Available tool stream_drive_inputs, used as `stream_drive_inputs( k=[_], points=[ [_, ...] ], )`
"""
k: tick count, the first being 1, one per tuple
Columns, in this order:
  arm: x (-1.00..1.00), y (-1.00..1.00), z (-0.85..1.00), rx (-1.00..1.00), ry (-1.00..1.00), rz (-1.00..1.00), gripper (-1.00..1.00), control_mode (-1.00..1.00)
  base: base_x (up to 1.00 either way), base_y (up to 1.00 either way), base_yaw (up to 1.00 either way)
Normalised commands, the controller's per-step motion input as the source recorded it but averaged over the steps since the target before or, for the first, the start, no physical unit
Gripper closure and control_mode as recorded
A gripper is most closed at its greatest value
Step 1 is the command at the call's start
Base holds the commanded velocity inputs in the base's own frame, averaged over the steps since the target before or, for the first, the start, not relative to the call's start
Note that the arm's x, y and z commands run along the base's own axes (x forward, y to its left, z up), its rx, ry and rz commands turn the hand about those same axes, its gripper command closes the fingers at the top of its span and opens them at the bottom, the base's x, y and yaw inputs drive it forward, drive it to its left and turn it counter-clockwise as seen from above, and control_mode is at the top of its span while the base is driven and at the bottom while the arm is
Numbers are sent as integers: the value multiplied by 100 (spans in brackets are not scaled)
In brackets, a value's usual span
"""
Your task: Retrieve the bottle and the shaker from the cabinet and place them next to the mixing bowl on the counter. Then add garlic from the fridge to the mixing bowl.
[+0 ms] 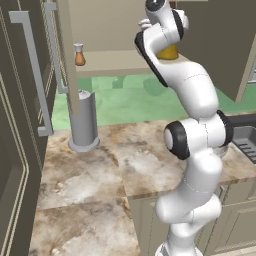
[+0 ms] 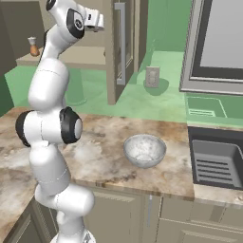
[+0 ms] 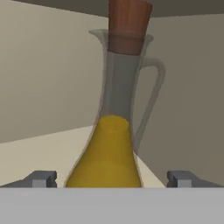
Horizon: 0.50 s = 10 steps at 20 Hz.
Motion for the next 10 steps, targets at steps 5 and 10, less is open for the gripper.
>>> stream_drive_inputs(
  k=[5,10],
  points=[
    [63,-8,-19,-7,-1,0,-100,-100,0,0,0],
    [59,-5,10,0,0,0,-100,-100,0,0,0]
  ],
)
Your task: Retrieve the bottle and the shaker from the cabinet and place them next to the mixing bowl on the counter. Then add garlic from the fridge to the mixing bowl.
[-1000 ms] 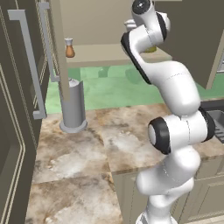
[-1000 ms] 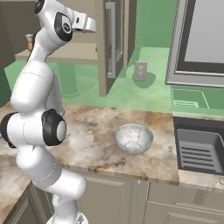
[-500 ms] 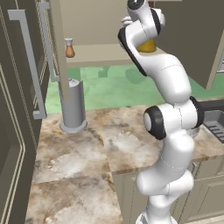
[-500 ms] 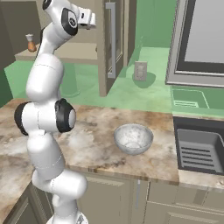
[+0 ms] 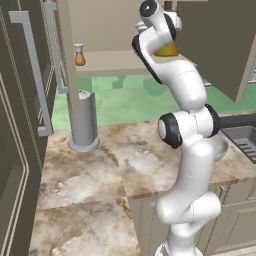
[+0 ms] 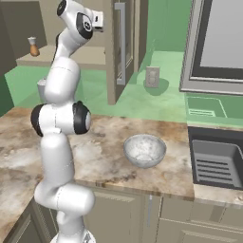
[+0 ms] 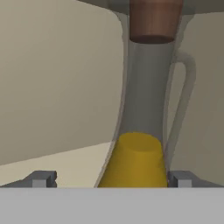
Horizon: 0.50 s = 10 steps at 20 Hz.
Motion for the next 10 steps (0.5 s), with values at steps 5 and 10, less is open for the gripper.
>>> stream_drive_inputs(
  k=[5,10],
  points=[
    [42,-26,6,0,0,0,-100,-100,0,0,0],
    [0,-76,-1,0,0,0,-100,-100,0,0,0]
  ],
)
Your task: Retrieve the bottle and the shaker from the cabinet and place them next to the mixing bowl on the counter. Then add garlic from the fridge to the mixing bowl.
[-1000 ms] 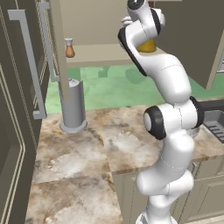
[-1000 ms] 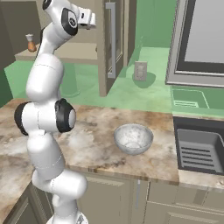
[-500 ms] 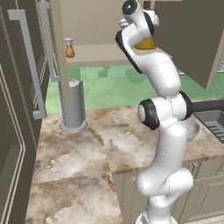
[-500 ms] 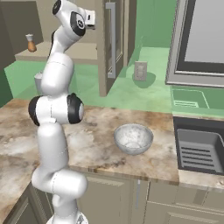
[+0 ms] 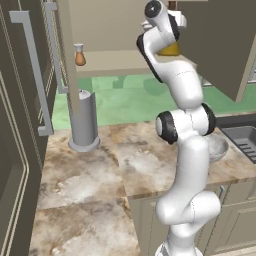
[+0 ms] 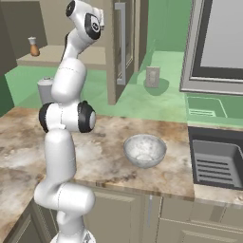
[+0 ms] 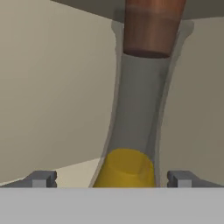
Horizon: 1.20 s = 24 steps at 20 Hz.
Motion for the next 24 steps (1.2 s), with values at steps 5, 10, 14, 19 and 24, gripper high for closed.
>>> stream_drive_inputs(
  k=[5,10,14,19,24],
  points=[
    [0,-54,-12,-1,2,0,-100,-100,0,0,0],
    [0,-1,0,0,-2,0,-100,-100,0,0,0],
    [1,0,0,0,0,0,100,-100,0,0,0],
    [0,0,0,0,0,0,100,-100,0,0,0],
    [-1,22,0,0,-1,-1,100,-100,0,0,0]
  ],
)
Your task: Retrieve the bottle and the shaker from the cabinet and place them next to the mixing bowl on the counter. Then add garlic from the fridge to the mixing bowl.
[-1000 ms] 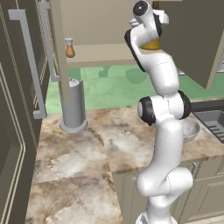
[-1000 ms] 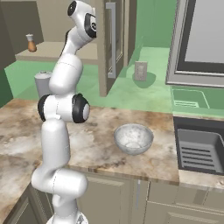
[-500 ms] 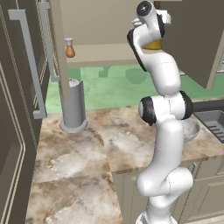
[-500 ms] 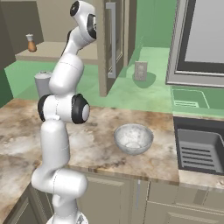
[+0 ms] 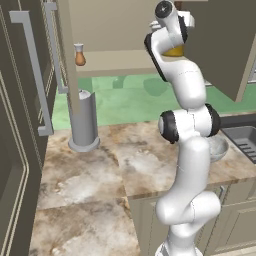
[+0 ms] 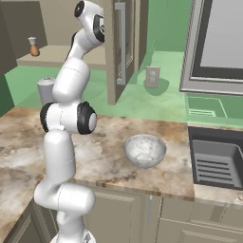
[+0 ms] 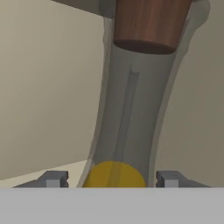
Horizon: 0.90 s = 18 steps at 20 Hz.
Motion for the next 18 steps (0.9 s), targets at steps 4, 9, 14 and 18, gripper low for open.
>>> stream_drive_inputs(
  k=[4,9,14,18],
  points=[
    [-8,74,-10,-4,0,-8,100,-100,0,0,0],
    [-24,53,-31,-15,1,-8,100,-100,0,0,0],
    [-62,15,-3,-8,0,-9,100,-100,0,0,0],
    [-88,0,0,-2,0,-13,100,-100,0,0,0]
  ],
)
